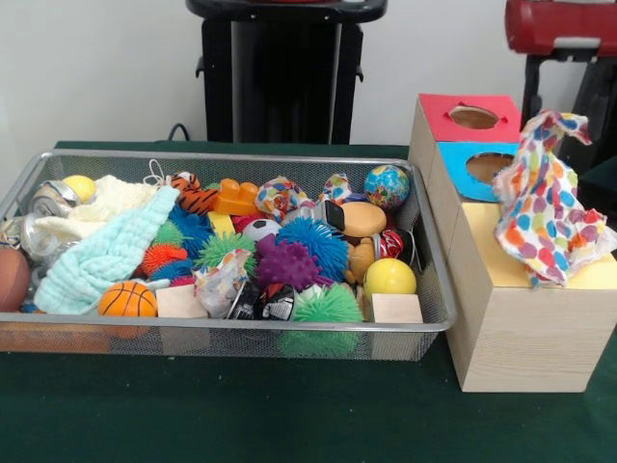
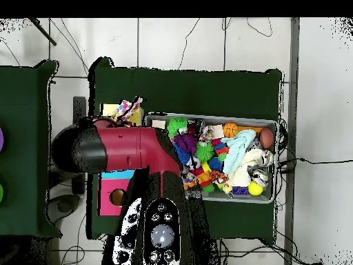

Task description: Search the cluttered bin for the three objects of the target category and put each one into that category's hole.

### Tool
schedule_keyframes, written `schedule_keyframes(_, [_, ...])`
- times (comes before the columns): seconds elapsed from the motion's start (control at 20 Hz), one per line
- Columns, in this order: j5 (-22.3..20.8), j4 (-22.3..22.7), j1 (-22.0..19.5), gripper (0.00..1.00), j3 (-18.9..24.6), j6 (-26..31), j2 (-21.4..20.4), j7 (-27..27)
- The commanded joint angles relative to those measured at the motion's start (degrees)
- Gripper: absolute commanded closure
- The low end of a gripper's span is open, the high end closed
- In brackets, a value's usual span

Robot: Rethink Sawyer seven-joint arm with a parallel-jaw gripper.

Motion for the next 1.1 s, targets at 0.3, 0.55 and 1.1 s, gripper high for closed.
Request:
schedule_keyframes(0.3, [-1.36, -6.94, 2.39, 0.0, 0.24, 25.59, -7.4, 4.49])
schedule_keyframes(0.55, [-0.87, -5.32, 1.73, 0.0, 1.08, 22.56, -7.11, 4.54])
schedule_keyframes(1.1, [-1.61, 0.78, -0.96, 0.0, 3.1, 5.25, -1.38, 4.25])
